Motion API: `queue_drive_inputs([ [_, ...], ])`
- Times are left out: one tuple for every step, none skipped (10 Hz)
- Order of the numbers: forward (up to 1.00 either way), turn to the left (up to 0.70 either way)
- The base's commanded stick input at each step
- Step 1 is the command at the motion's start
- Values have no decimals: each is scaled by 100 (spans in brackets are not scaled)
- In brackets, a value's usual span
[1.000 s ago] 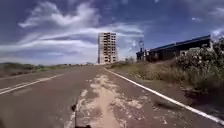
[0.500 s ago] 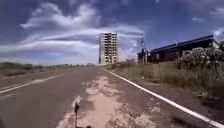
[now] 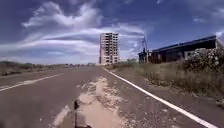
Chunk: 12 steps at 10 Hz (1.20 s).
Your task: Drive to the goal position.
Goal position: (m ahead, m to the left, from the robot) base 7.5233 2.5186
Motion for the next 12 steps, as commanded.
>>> queue_drive_inputs([
  [100,0],
  [100,0],
  [100,0],
  [100,0],
  [100,0],
  [100,0],
  [100,0],
  [100,0],
  [100,0],
  [100,0],
  [100,0],
  [100,0],
])
